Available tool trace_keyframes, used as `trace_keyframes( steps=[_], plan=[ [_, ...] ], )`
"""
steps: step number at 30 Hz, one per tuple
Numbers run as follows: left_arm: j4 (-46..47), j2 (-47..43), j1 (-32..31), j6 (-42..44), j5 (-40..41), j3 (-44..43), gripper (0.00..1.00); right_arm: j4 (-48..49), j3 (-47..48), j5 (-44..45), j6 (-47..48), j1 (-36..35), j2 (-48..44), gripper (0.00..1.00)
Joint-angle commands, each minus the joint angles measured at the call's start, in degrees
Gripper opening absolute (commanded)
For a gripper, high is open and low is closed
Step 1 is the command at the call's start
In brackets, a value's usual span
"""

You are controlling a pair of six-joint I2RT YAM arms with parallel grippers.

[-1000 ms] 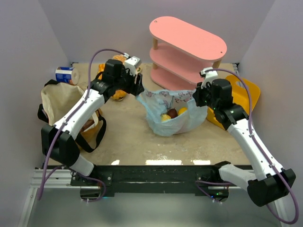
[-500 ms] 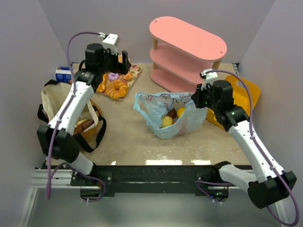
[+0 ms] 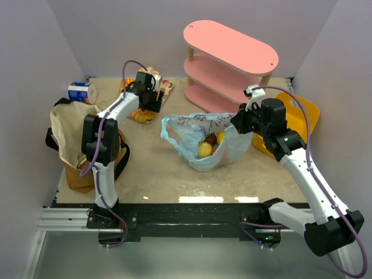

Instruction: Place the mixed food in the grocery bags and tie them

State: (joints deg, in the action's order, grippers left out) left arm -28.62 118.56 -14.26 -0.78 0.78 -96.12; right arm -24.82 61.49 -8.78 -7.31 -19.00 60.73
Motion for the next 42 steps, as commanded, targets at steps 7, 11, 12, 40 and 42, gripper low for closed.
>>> trace_keyframes(
  steps=[7, 11, 12, 40, 42],
  plan=[
    [3.8, 5.4, -0.1, 2.7, 1.2, -4.0, 0.71, 1.7, 0.5, -3.4, -1.8, 0.2, -2.0, 0.0],
    [3.3, 7.8, -0.1, 2.7, 2.3, -5.1, 0.69, 0.6, 0.7, -3.5, -2.1, 0.2, -3.0, 0.0],
    [3.5, 8.2, -0.2, 2.6, 2.3, -5.0, 0.67, 0.4, 0.8, -3.3, -2.1, 0.2, -3.2, 0.0],
    [5.9, -45.4, -14.9, 9.0, -18.1, 14.1, 0.05, -3.7, -3.1, 4.1, -1.7, 0.2, -9.5, 0.0],
    [5.2, -48.1, -18.1, 9.4, -29.7, 14.1, 0.05, -3.9, -3.1, 4.3, -1.7, 0.2, -9.9, 0.0]
  ],
)
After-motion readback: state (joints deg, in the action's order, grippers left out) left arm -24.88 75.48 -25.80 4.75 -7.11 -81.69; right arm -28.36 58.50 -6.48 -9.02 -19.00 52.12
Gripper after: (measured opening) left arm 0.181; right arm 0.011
